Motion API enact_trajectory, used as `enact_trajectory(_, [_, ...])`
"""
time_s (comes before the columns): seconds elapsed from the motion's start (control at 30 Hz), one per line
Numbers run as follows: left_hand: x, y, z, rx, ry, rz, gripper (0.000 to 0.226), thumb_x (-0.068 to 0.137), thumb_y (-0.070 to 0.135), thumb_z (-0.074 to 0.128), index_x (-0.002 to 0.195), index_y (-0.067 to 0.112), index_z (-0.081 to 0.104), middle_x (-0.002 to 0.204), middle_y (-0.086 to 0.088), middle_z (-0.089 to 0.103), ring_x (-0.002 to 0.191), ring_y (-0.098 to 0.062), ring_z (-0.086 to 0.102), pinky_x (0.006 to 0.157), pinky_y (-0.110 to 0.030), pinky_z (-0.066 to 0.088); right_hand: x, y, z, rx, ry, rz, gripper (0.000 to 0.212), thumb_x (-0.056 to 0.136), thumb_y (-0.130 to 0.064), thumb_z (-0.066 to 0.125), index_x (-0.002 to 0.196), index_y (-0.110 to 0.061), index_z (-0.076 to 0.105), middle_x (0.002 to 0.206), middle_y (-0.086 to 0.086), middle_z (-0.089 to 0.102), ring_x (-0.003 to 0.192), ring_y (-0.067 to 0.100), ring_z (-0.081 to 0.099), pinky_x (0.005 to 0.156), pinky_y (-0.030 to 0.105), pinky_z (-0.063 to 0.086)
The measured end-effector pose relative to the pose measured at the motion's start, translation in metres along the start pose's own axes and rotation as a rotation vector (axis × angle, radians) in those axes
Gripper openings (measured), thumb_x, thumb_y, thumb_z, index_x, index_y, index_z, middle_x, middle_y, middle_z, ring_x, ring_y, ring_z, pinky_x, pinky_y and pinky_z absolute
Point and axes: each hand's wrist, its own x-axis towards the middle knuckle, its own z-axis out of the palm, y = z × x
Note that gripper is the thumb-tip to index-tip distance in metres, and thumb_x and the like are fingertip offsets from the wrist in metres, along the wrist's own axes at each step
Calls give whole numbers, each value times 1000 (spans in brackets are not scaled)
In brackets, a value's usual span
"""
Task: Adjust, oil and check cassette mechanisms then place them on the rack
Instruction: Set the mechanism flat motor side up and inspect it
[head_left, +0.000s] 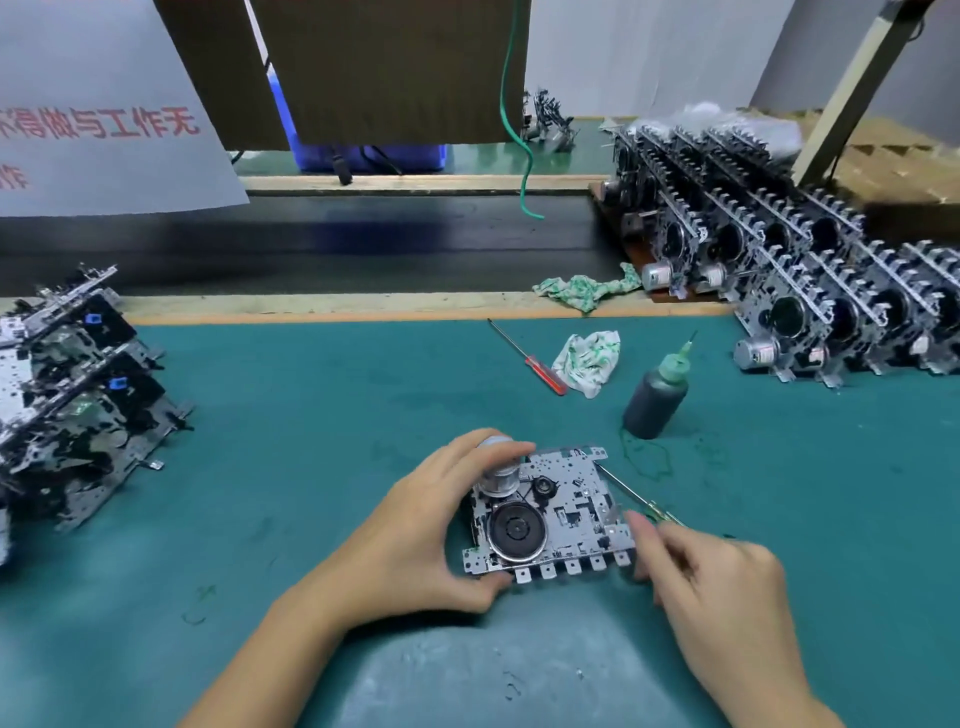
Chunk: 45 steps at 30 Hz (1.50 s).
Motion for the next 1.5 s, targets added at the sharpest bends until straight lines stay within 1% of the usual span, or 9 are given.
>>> enact_trajectory(0.13, [-3, -4, -1, -76, -73, -34, 104, 61, 39, 81, 143, 51, 18, 147, 27, 22, 141, -1, 20, 111, -13, 19, 2, 3, -4, 23, 89, 11, 61, 81, -61, 33, 50, -12, 50, 40, 2, 42, 47, 24, 41, 54, 32, 37])
enact_trajectory(0.33, [4, 2, 9, 101, -28, -30, 97, 57, 43, 72, 137, 53, 18, 136, 31, 28, 129, 1, 33, 108, -25, 30, 3, 0, -1, 45, 51, 7, 61, 82, -62, 31, 51, -11, 41, 44, 9, 40, 48, 29, 36, 55, 35, 37])
enact_trajectory(0.8, [-4, -14, 5, -130, -48, -153, 122, 48, 51, 90, 139, 62, 8, 142, 42, 23, 136, 10, 25, 104, -4, 22, 3, 5, 1, 108, -29, 6, 66, 83, -63, 31, 52, -6, 45, 47, 11, 40, 47, 26, 35, 55, 37, 36])
enact_trajectory(0.97, [-6, -12, 5, -123, -77, -134, 128, 48, 51, 89, 139, 64, 0, 140, 46, 17, 135, 12, 22, 103, -1, 20, 8, -2, -8, 132, 45, -83, 33, 76, -63, 49, 85, -32, 58, 82, -19, 59, 74, 2, 52, 65, 16, 40])
enact_trajectory(1.07, [-5, -8, 6, -97, -64, -107, 124, 50, 54, 87, 137, 66, -1, 135, 49, 17, 133, 13, 24, 102, -2, 20, 25, -7, -20, -33, -274, -329, 78, 68, -72, 58, 136, -43, 34, 139, -26, 33, 131, -4, 27, 105, 15, 26])
enact_trajectory(1.2, [-3, -5, 7, -67, -32, -76, 119, 53, 55, 84, 138, 64, 2, 133, 49, 21, 131, 11, 27, 104, -4, 22, 54, -19, -23, -372, -604, -526, 123, 57, -77, 65, 142, -43, -16, 152, -21, -14, 141, -2, -17, 111, 14, -15])
enact_trajectory(1.3, [-3, -8, 8, -66, -21, -66, 117, 54, 49, 85, 138, 64, 5, 131, 45, 26, 129, 8, 32, 103, -8, 27, 67, -29, -17, -490, -659, -542, 123, 56, -72, 71, 151, -24, 8, 153, -9, 22, 141, 10, 20, 116, 26, 13])
enact_trajectory(1.37, [-4, -7, 8, -58, -11, -77, 117, 54, 48, 84, 139, 63, 6, 133, 43, 27, 130, 6, 34, 105, -13, 30, 70, -35, -13, -502, -616, -547, 109, 55, -68, 72, 144, -24, 26, 135, -11, 46, 122, 14, 46, 96, 30, 40])
enact_trajectory(1.5, [-4, -7, 5, -228, 114, -174, 128, 44, 60, 85, 144, 51, 5, 148, 28, 26, 135, 8, 29, 108, -10, 26, 75, -38, -19, -398, -575, -522, 80, 54, -63, 72, 123, -30, 47, 108, -14, 62, 97, 13, 59, 78, 28, 45])
